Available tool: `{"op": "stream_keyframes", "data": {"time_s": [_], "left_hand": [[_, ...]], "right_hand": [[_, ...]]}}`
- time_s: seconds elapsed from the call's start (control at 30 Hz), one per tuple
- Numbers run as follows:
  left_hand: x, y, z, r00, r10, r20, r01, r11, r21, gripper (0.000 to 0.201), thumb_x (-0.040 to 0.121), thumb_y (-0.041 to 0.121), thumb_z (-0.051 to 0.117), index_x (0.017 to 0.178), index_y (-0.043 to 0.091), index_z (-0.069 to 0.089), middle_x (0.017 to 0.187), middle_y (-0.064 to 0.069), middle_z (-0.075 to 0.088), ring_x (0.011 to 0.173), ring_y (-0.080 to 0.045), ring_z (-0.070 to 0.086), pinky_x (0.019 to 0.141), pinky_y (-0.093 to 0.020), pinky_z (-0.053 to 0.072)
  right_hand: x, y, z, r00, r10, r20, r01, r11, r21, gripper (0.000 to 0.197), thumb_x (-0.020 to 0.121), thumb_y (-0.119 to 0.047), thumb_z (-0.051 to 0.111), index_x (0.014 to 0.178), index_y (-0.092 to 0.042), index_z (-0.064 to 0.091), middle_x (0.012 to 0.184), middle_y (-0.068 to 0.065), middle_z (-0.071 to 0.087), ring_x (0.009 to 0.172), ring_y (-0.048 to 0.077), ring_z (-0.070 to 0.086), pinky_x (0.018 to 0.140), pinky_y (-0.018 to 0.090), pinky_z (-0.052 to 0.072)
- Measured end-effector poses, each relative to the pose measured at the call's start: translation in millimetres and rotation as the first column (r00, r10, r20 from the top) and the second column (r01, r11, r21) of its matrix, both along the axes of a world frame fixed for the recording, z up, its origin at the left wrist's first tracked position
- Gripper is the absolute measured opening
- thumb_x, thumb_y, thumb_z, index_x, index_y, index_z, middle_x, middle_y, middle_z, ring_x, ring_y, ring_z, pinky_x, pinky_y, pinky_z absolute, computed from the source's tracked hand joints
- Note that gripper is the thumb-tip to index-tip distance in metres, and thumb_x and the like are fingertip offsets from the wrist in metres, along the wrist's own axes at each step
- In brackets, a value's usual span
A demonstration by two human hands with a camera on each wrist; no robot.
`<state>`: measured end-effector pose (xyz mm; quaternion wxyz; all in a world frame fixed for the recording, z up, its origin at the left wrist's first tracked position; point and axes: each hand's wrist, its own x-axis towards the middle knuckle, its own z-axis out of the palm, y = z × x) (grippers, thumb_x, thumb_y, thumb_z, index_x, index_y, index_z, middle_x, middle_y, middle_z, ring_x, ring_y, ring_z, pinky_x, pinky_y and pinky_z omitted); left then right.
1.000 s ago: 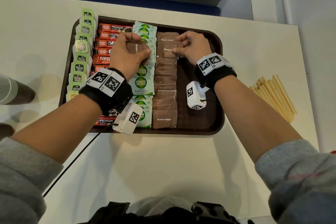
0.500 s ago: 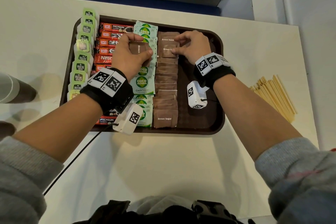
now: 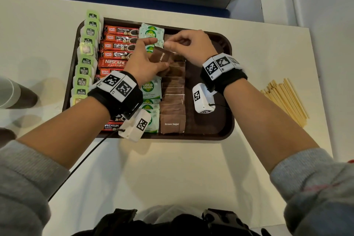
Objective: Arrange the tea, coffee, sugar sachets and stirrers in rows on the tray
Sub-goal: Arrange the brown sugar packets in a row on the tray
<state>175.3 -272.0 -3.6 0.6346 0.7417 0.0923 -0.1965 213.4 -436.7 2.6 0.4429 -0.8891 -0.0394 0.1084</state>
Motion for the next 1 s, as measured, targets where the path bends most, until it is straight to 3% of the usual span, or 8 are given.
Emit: {"op": "stream_keyframes", "data": {"time_s": [0.17, 0.27, 0.4, 0.53, 0.67, 0.8, 0.9, 1.0], "left_hand": [[-3.0, -3.3, 3.6, 0.998, -0.056, -0.003, 0.056, 0.997, 0.044, 0.068, 0.077, 0.003, 0.074, 0.132, 0.017, 0.036, 0.104, -0.019, 0.067, 0.093, -0.030, 0.068, 0.086, -0.049, 0.055], [-3.0, -1.1, 2.7, 0.998, -0.052, 0.034, 0.049, 0.995, 0.085, 0.063, 0.077, 0.013, 0.076, 0.129, 0.018, 0.041, 0.104, -0.014, 0.068, 0.092, -0.025, 0.069, 0.087, -0.046, 0.055], [-2.4, -0.6, 3.1, 0.994, -0.008, 0.110, -0.004, 0.994, 0.105, 0.035, 0.086, 0.027, 0.068, 0.116, 0.019, 0.052, 0.089, -0.002, 0.070, 0.086, -0.017, 0.069, 0.082, -0.037, 0.056], [-0.7, -0.2, 2.4, 0.987, 0.040, 0.155, -0.050, 0.997, 0.059, 0.022, 0.089, 0.016, 0.065, 0.108, 0.018, 0.053, 0.077, 0.003, 0.065, 0.075, -0.013, 0.065, 0.076, -0.031, 0.054], [-2.0, -0.7, 1.2, 0.990, 0.084, 0.117, -0.081, 0.996, -0.032, 0.017, 0.089, 0.009, 0.064, 0.098, 0.018, 0.052, 0.074, -0.002, 0.062, 0.070, -0.018, 0.066, 0.074, -0.031, 0.057], [-3.0, -1.8, 2.4, 0.984, 0.178, 0.022, -0.173, 0.974, -0.145, 0.015, 0.091, 0.005, 0.059, 0.088, 0.016, 0.049, 0.075, -0.007, 0.063, 0.058, -0.010, 0.067, 0.061, -0.021, 0.057], [-3.2, -1.8, 1.3, 0.985, 0.173, 0.002, -0.171, 0.977, -0.130, 0.012, 0.094, 0.007, 0.056, 0.084, 0.012, 0.051, 0.077, -0.010, 0.065, 0.055, -0.008, 0.067, 0.059, -0.020, 0.057], [-2.5, -0.9, -0.6, 0.989, 0.147, 0.024, -0.147, 0.989, -0.013, 0.010, 0.093, 0.009, 0.058, 0.084, 0.013, 0.056, 0.078, -0.008, 0.066, 0.056, -0.009, 0.066, 0.063, -0.023, 0.058]], "right_hand": [[0.8, 9.9, 5.8, 0.982, 0.183, -0.054, -0.181, 0.983, 0.038, 0.016, 0.077, -0.025, 0.076, 0.089, -0.017, 0.072, 0.089, 0.001, 0.070, 0.080, 0.010, 0.064, 0.076, 0.023, 0.055], [0.5, 8.5, 7.6, 0.980, 0.194, -0.043, -0.192, 0.980, 0.051, 0.011, 0.084, -0.019, 0.069, 0.093, -0.013, 0.070, 0.088, 0.001, 0.067, 0.076, 0.007, 0.061, 0.074, 0.020, 0.053], [2.7, 2.5, 11.4, 0.971, 0.240, -0.017, -0.240, 0.969, -0.048, 0.016, 0.089, -0.016, 0.061, 0.102, -0.016, 0.070, 0.098, -0.005, 0.063, 0.093, 0.007, 0.057, 0.084, 0.016, 0.046], [2.1, 4.1, 13.5, 0.990, 0.138, 0.010, -0.139, 0.989, 0.056, 0.016, 0.084, -0.014, 0.067, 0.100, -0.012, 0.067, 0.085, -0.007, 0.062, 0.076, -0.001, 0.055, 0.073, 0.012, 0.048], [-2.0, 1.4, 13.3, 0.997, 0.060, -0.041, -0.054, 0.989, 0.139, 0.039, 0.076, -0.022, 0.077, 0.110, -0.013, 0.059, 0.086, -0.008, 0.065, 0.068, -0.005, 0.059, 0.068, 0.014, 0.050], [-6.6, -3.9, 11.6, 0.985, 0.112, -0.132, -0.092, 0.984, 0.152, 0.034, 0.077, -0.012, 0.075, 0.107, -0.005, 0.060, 0.095, 0.006, 0.069, 0.080, 0.008, 0.066, 0.075, 0.019, 0.055], [-5.7, -7.8, 9.6, 0.995, 0.051, -0.085, -0.039, 0.991, 0.130, 0.025, 0.081, -0.009, 0.071, 0.104, -0.008, 0.063, 0.098, -0.001, 0.066, 0.086, 0.004, 0.064, 0.078, 0.015, 0.052], [-4.0, -11.6, 6.1, 0.998, 0.011, -0.061, -0.005, 0.994, 0.105, 0.021, 0.083, -0.010, 0.069, 0.104, -0.012, 0.067, 0.102, -0.002, 0.067, 0.096, 0.009, 0.063, 0.088, 0.022, 0.051]]}}
